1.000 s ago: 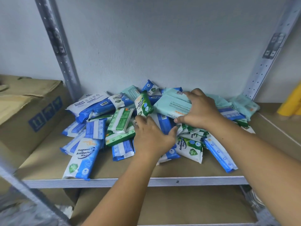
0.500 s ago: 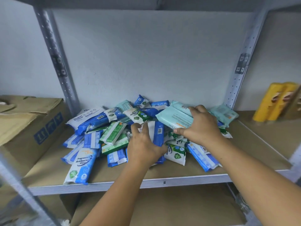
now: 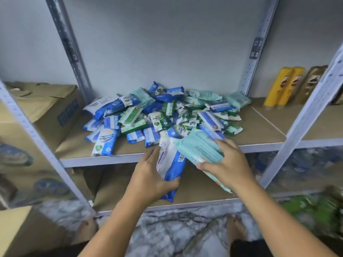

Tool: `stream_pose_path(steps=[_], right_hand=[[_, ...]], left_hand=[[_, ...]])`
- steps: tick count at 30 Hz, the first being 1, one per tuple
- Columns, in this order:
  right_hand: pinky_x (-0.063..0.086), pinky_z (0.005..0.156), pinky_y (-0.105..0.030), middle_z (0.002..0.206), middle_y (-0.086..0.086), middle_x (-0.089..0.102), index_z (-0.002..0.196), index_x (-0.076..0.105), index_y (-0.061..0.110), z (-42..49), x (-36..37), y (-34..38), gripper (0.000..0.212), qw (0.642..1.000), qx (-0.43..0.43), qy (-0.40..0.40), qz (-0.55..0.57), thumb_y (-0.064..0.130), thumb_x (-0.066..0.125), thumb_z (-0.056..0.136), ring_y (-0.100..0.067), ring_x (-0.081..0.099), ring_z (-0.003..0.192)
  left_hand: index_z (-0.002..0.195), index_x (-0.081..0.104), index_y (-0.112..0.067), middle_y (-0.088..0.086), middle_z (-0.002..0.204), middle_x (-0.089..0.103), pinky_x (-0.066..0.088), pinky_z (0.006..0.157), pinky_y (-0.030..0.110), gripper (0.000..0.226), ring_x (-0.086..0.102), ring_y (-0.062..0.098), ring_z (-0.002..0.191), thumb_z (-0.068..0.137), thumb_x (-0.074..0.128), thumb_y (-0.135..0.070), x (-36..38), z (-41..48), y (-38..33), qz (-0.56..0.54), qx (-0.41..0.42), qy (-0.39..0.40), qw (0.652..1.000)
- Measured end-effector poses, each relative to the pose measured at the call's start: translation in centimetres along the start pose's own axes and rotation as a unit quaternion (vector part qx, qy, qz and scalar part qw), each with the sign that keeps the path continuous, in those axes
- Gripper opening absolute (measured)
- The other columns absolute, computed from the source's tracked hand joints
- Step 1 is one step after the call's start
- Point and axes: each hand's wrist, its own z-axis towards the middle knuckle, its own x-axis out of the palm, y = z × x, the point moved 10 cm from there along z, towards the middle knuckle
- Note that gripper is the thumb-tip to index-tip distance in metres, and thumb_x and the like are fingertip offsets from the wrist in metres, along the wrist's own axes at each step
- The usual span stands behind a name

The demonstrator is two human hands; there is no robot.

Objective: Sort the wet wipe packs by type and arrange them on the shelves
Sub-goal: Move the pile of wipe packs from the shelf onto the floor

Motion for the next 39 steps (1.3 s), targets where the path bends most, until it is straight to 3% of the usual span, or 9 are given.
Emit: stream_pose_path(steps=[5,9,12,16,24,29,32,35,39], right_hand=[[0.043,0.074,-0.033,0.1,0.011,0.046,0.1,0.06,0.027,-6.2,4.2,-4.5,0.062,0.996,0.06,0.06,-0.026,0.056,0.083,0.05,-0.014,0.054,0.089],[0.046,0.071,-0.034,0.101,0.006,0.05,0.097,0.062,0.023,-8.8,10.8,-9.4,0.061,0.976,0.142,0.155,-0.064,0.057,0.078,0.048,-0.02,0.059,0.093],[0.045,0.074,-0.031,0.111,0.007,0.056,0.111,0.065,0.032,-11.0,16.9,-13.1,0.07,0.949,0.201,0.222,-0.101,0.059,0.076,0.048,-0.018,0.059,0.097],[0.053,0.075,-0.029,0.107,0.007,0.067,0.11,0.064,0.031,-14.2,24.5,-18.2,0.078,0.91,0.264,0.285,-0.145,0.062,0.074,0.039,-0.017,0.065,0.09],[0.049,0.088,-0.036,0.128,-0.002,0.057,0.131,0.051,0.02,-17.4,34.2,-23.3,0.088,0.869,0.209,0.35,-0.279,0.067,0.075,0.062,-0.026,0.053,0.116],[0.048,0.093,-0.038,0.143,-0.006,0.046,0.149,0.036,0.014,-18.7,37.7,-24.8,0.101,0.853,0.148,0.374,-0.333,0.065,0.072,0.071,-0.027,0.046,0.128],[0.048,0.095,-0.038,0.146,-0.005,0.04,0.154,0.026,0.013,-19.4,38.3,-25.2,0.104,0.85,0.137,0.384,-0.333,0.062,0.073,0.075,-0.026,0.043,0.132],[0.048,0.097,-0.04,0.147,-0.005,0.037,0.153,0.027,0.014,-19.3,38.1,-25.1,0.1,0.845,0.153,0.404,-0.315,0.063,0.07,0.077,-0.027,0.039,0.134],[0.048,0.098,-0.043,0.146,-0.005,0.039,0.143,0.042,0.02,-16.8,36.3,-23.0,0.078,0.859,0.186,0.4,-0.26,0.066,0.063,0.083,-0.03,0.039,0.134]], left_hand=[[0.14,0.055,-0.017,-0.008,0.13,0.056,0.039,0.096,0.012,0.098,0.056,0.009,0.114,0.052,0.079,-0.055,4.0,-7.2,5.5,0.019,-0.059,0.083,0.995],[0.13,0.053,-0.021,-0.01,0.108,0.051,0.04,0.074,0.019,0.084,0.055,0.014,0.095,0.056,0.081,-0.05,9.0,-10.7,11.5,0.033,-0.124,0.155,0.979],[0.154,0.03,-0.023,-0.004,0.128,0.047,0.043,0.087,0.024,0.108,0.052,0.017,0.11,0.061,0.081,-0.046,13.1,-12.8,16.6,0.031,-0.179,0.209,0.961],[0.158,0.024,-0.022,0.006,0.143,0.039,0.046,0.098,0.03,0.106,0.052,0.025,0.122,0.07,0.078,-0.048,17.9,-15.9,22.2,0.052,-0.239,0.26,0.934],[0.156,0.021,-0.022,0.009,0.144,0.031,0.046,0.098,0.037,0.105,0.044,0.032,0.125,0.069,0.074,-0.047,24.4,-20.9,30.4,0.074,-0.301,0.292,0.905],[0.155,0.03,-0.015,0.019,0.136,0.037,0.051,0.093,0.047,0.104,0.048,0.04,0.116,0.063,0.053,-0.058,27.1,-23.3,33.1,0.132,-0.272,0.298,0.905],[0.159,0.017,-0.023,0.018,0.145,0.023,0.047,0.1,0.043,0.11,0.037,0.036,0.127,0.068,0.066,-0.062,27.9,-24.0,33.5,0.163,-0.275,0.344,0.883],[0.159,0.015,-0.027,0.014,0.146,0.018,0.045,0.103,0.041,0.115,0.035,0.034,0.127,0.069,0.079,-0.059,28.1,-23.9,33.7,0.151,-0.281,0.37,0.873],[0.155,0.015,-0.031,0.009,0.145,0.023,0.051,0.093,0.042,0.103,0.04,0.033,0.123,0.075,0.071,-0.065,26.1,-21.7,33.0,0.171,-0.285,0.359,0.872]])
